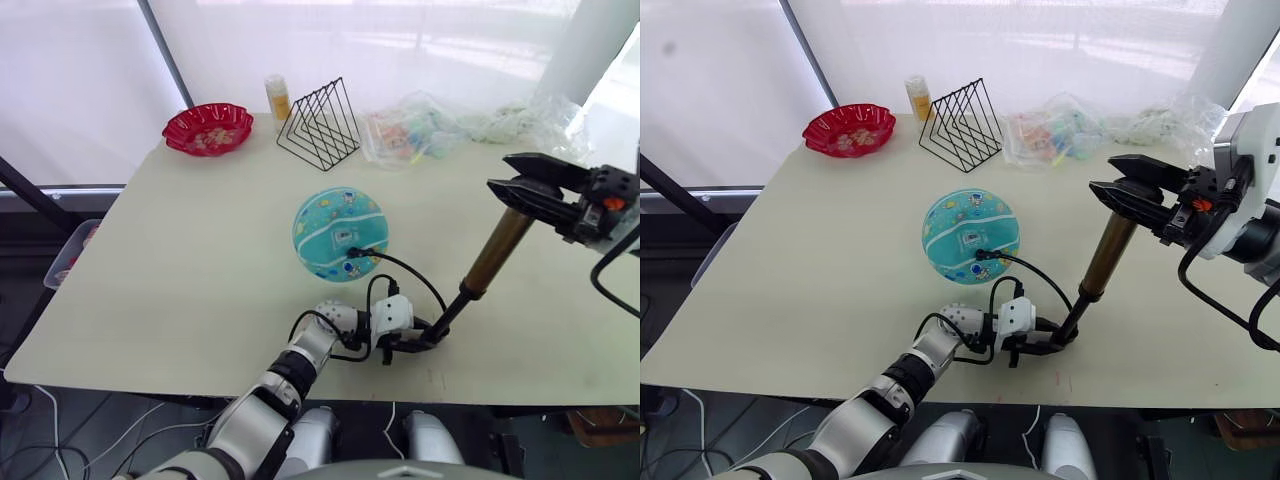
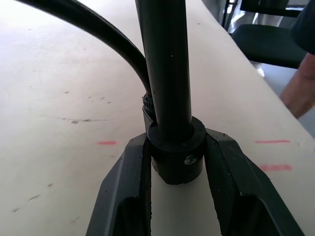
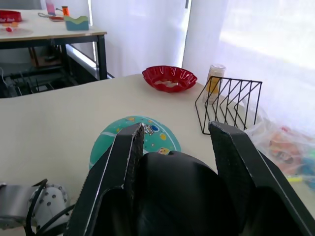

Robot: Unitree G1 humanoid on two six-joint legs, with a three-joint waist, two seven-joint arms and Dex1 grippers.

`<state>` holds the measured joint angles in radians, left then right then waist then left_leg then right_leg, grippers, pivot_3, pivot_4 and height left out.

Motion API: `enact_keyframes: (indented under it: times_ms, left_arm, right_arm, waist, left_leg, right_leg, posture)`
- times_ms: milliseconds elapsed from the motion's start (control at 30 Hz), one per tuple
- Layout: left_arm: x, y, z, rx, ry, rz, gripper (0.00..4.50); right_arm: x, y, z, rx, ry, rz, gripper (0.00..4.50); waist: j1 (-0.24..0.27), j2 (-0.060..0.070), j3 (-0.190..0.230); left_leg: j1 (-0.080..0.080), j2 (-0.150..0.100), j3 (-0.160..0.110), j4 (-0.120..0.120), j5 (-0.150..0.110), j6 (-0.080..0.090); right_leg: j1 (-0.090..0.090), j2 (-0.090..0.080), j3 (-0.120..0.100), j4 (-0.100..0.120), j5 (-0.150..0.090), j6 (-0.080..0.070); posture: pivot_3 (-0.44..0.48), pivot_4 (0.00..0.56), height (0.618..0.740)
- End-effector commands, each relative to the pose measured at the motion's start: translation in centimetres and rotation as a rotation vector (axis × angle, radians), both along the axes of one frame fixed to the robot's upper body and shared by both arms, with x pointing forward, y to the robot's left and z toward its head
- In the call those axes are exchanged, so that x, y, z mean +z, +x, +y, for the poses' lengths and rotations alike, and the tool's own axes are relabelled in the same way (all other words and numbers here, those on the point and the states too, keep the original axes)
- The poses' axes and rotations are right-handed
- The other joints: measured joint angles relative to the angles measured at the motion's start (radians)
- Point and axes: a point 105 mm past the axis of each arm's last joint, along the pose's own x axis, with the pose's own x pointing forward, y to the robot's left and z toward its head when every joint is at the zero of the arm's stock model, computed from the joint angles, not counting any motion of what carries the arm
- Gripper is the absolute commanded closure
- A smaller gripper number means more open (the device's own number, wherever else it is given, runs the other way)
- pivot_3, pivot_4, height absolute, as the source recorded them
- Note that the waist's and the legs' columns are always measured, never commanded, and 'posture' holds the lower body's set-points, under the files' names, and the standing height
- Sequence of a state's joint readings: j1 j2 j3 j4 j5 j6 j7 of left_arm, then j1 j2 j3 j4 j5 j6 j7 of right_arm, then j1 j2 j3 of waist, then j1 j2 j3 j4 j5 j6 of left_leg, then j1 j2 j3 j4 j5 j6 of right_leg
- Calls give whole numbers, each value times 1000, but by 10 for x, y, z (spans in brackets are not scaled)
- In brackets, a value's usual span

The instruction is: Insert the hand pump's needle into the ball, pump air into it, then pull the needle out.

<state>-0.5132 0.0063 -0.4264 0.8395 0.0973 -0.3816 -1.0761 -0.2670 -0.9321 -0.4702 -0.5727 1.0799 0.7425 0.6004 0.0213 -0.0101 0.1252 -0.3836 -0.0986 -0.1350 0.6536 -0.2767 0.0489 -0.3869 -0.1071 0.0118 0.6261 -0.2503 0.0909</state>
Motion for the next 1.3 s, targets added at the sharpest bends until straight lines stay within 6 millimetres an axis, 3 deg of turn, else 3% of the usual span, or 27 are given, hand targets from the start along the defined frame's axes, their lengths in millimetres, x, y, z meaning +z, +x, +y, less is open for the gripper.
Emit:
enact_keyframes:
  times_ms: [33, 200, 400, 467, 567, 700, 867, 967, 1100, 1300]
  left_arm:
    - [-45, -34, 12, -117, 188, 108, 3465]
    - [-46, -29, 12, -77, 184, 107, 3465]
    - [-47, -24, 14, -51, 197, 97, 3465]
    - [-47, -22, 14, -47, 201, 92, 3465]
    - [-47, -19, 15, -36, 205, 85, 3465]
    - [-47, -16, 16, -27, 208, 82, 3465]
    - [-48, -13, 19, -17, 221, 82, 3465]
    - [-49, -13, 20, -16, 225, 82, 3465]
    - [-50, -10, 23, -6, 237, 83, 3465]
    - [-50, -10, 20, -15, 241, 80, 3465]
  right_arm:
    - [0, -1, -7, -77, -29, -84, 2900]
    - [-92, 4, 4, -79, -77, 96, 2900]
    - [-179, -9, 18, -57, -166, 254, 2901]
    - [-195, -12, 19, -53, -192, 272, 2902]
    - [-198, -12, 17, -70, -179, 256, 2902]
    - [-165, -5, 16, -72, -124, 135, 2903]
    - [-92, 3, 18, -48, -55, -62, 2903]
    - [-63, 2, 18, -33, -38, -115, 2903]
    - [-2, -15, 5, -34, -46, -218, 2903]
    - [24, -29, 10, -28, -9, -228, 2903]
  waist:
    - [2, -1, -1]
    - [5, -13, -9]
    - [4, -21, -16]
    - [3, -21, -19]
    - [4, -21, -21]
    - [4, -20, -21]
    - [5, -9, -8]
    - [5, -5, -4]
    - [8, -3, 1]
    - [14, -4, 2]
  left_leg:
    - [0, 0, 0, 0, 0, 0]
    - [5, 0, -1, 0, 0, 0]
    - [19, 1, -2, -1, -2, 2]
    - [23, 1, -2, -2, -2, 2]
    - [26, 1, -4, -2, -2, 2]
    - [25, 0, -4, -2, -2, 2]
    - [23, 0, -4, 0, -2, 3]
    - [20, -1, -4, 1, -1, 2]
    - [11, -2, -4, 2, -1, 2]
    - [3, -2, -5, 3, 0, 1]
  right_leg:
    - [0, 0, 0, 0, 0, 0]
    - [4, 2, -2, 0, 0, 0]
    - [16, 3, -1, 0, -1, 1]
    - [19, 3, -1, 0, -3, 3]
    - [22, 4, -1, 0, -3, 5]
    - [22, 4, -1, 0, -3, 4]
    - [21, 3, 0, 0, -2, 4]
    - [18, 3, 1, 0, -1, 4]
    - [10, 2, 2, 0, 0, 3]
    - [3, 2, 1, 1, 1, 2]
  posture:
    - [0, 150, 740]
    - [0, 150, 740]
    - [0, 150, 740]
    - [0, 150, 740]
    - [0, 150, 740]
    - [0, 150, 740]
    - [0, 150, 740]
    - [0, 150, 740]
    - [0, 150, 740]
    - [0, 150, 740]
